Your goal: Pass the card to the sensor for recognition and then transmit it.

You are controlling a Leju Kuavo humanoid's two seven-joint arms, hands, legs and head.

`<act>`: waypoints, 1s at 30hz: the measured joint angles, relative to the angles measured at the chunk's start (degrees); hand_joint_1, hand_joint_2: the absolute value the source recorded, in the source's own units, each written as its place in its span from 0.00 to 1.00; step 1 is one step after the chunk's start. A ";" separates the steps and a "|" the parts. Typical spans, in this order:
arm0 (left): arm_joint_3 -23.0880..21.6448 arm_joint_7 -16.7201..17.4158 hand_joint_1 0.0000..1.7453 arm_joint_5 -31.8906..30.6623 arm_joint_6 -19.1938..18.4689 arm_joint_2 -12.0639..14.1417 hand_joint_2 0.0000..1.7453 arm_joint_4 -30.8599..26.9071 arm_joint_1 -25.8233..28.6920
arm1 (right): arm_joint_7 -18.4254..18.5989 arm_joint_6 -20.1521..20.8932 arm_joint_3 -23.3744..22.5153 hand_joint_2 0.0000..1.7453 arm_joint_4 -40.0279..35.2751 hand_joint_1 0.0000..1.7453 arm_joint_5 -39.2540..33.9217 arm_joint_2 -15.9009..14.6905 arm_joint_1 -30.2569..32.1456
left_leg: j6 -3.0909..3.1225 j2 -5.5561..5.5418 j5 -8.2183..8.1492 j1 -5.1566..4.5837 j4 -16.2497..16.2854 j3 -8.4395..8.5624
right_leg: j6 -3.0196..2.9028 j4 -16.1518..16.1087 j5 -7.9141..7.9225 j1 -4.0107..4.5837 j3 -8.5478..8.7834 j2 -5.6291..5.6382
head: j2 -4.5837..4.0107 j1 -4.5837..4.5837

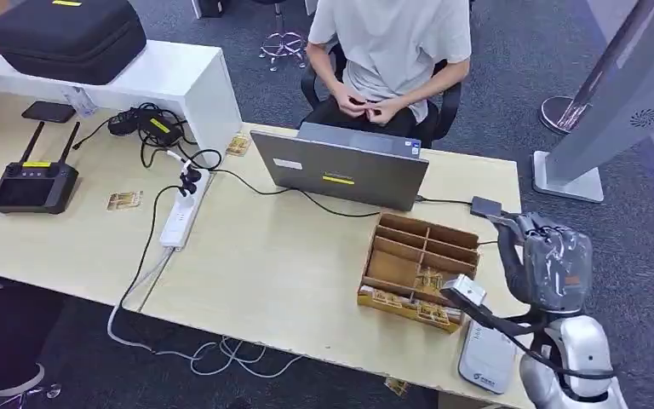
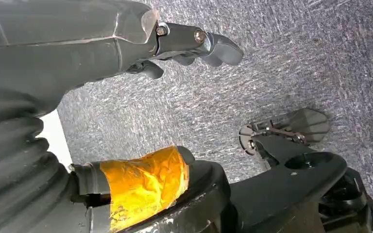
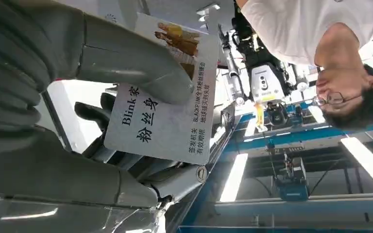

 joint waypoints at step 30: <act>4.57 1.09 0.00 0.31 2.01 -1.25 1.00 0.00 -0.01 | -6.58 -7.02 -12.09 1.00 -10.23 1.00 5.42 3.08 25.21 | 0.10 0.02 -0.19 -0.01 0.00 0.01 | 0.05 -0.04 -0.13 0.00 0.03 0.00 | 0.00 0.00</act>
